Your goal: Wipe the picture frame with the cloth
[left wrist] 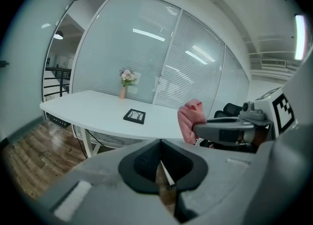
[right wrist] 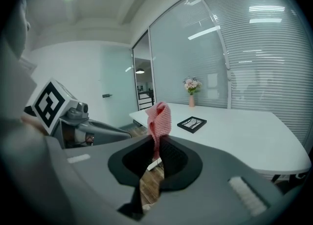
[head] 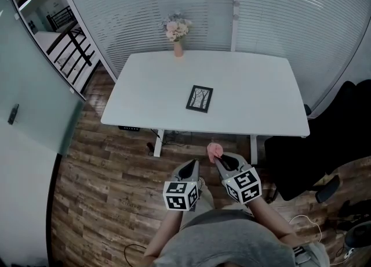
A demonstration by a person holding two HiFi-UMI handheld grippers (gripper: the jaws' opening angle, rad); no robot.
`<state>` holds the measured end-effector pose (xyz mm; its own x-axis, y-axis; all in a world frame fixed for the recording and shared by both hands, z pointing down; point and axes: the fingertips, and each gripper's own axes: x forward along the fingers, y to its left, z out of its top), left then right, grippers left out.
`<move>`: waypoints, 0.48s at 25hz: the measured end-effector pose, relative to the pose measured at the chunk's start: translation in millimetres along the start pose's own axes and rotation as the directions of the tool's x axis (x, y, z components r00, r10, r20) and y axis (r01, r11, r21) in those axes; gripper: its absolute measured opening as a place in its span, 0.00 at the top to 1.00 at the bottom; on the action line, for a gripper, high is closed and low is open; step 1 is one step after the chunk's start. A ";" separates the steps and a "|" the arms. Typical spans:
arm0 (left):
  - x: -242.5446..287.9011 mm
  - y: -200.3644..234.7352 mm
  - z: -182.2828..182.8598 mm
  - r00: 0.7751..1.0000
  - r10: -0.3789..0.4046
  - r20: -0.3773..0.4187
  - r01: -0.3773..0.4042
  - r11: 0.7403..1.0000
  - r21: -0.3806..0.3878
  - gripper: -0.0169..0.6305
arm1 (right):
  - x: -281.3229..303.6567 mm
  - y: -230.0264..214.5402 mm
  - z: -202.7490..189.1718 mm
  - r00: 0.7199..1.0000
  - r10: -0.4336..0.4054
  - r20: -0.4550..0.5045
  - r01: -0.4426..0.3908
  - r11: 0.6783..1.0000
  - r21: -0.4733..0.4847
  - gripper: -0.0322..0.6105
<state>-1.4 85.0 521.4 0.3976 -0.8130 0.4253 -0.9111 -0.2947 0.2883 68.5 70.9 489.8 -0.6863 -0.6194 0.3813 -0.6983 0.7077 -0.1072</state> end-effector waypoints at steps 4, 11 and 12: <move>-1.0 1.7 1.7 1.000 0.003 0.007 -0.003 1.000 0.004 0.97 | 0.7 2.5 2.3 1.000 0.002 0.009 -0.002 1.000 -0.013 0.90; 0.2 7.6 5.9 1.000 0.005 0.004 -0.005 1.000 0.003 0.97 | 5.9 6.2 6.9 1.000 0.017 0.010 -0.017 1.000 -0.012 0.90; 0.7 8.6 6.5 1.000 0.005 0.002 -0.005 1.000 0.003 0.97 | 7.1 6.4 7.5 1.000 0.020 0.009 -0.020 1.000 -0.011 0.90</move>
<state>-9.6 78.6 518.6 0.3931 -0.8156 0.4246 -0.9132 -0.2924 0.2838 57.6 68.5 484.9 -0.7019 -0.6079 0.3712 -0.6821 0.7238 -0.1043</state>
